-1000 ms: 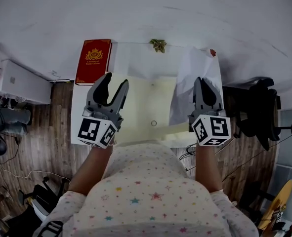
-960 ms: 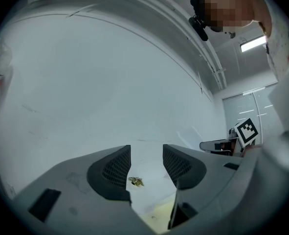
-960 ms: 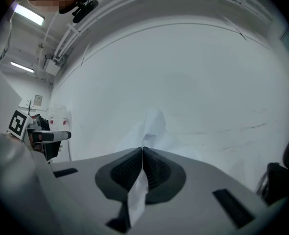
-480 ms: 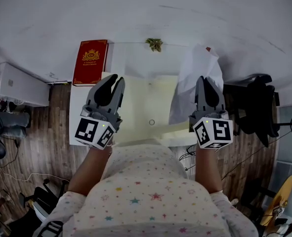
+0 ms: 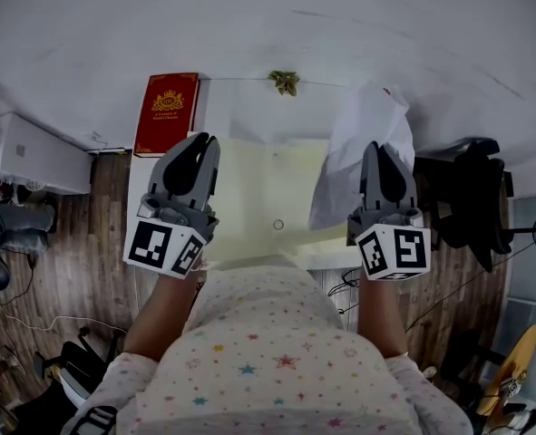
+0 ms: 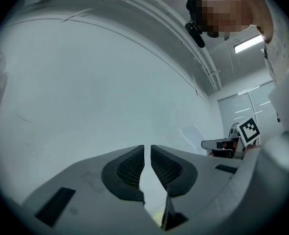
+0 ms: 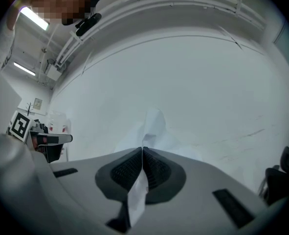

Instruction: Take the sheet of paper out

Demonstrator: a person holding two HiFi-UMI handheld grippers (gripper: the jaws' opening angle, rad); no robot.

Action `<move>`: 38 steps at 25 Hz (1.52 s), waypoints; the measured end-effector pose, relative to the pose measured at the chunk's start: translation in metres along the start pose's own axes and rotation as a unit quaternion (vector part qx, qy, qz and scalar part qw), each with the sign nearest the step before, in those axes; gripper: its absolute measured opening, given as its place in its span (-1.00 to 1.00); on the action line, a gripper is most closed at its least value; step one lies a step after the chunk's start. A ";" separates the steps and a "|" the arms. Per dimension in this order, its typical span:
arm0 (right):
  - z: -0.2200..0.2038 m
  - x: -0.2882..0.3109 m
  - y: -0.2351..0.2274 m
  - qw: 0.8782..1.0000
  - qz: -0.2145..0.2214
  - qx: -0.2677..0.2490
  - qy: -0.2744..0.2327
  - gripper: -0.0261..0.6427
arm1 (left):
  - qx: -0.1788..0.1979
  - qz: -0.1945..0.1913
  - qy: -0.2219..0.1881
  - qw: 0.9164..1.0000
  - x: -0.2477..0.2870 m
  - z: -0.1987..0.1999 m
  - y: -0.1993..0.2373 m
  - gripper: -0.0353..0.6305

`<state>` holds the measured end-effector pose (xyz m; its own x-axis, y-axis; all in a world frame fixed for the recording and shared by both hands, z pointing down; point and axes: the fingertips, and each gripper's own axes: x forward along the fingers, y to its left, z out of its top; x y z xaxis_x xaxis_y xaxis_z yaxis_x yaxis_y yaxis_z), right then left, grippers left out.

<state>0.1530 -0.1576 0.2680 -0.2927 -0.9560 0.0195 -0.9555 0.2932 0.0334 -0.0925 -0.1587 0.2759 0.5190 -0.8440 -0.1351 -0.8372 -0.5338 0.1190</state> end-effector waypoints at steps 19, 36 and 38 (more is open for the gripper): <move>0.007 -0.004 0.012 1.000 0.006 -0.012 -0.016 -0.91 | 0.025 0.017 -0.013 0.999 -0.002 0.014 0.005 -0.76; 0.007 -0.001 0.018 1.000 0.011 -0.004 -0.020 -0.91 | 0.014 0.016 -0.014 1.000 -0.002 0.010 0.007 -0.76; 0.008 -0.001 0.018 1.000 0.011 0.000 -0.022 -0.91 | 0.014 0.017 -0.015 1.000 -0.003 0.010 0.008 -0.76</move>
<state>0.1359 -0.1510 0.2606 -0.3156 -0.9486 -0.0230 -0.9486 0.3148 0.0333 -0.1028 -0.1599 0.2671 0.4850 -0.8597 -0.1603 -0.8592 -0.5026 0.0961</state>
